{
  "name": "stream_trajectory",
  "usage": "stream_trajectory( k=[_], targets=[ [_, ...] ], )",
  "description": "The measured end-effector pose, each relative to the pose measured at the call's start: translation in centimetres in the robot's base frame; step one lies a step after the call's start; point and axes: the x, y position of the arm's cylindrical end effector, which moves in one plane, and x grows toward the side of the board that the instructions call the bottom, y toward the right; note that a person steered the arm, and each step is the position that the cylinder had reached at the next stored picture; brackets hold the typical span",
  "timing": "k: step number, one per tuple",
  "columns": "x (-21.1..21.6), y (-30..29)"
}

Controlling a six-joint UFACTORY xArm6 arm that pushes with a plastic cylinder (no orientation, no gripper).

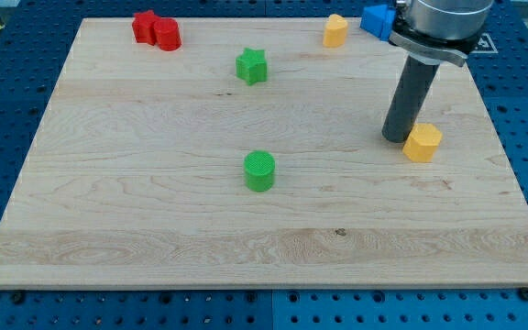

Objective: Push the yellow hexagon towards bottom right

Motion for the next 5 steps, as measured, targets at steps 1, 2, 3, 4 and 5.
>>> stream_trajectory(
  k=[1, 2, 3, 4, 5],
  targets=[
    [0.0, 0.0],
    [-0.3, 0.2],
    [-3.0, 0.5],
    [-3.2, 2.7],
    [-1.9, 4.7]
  ],
)
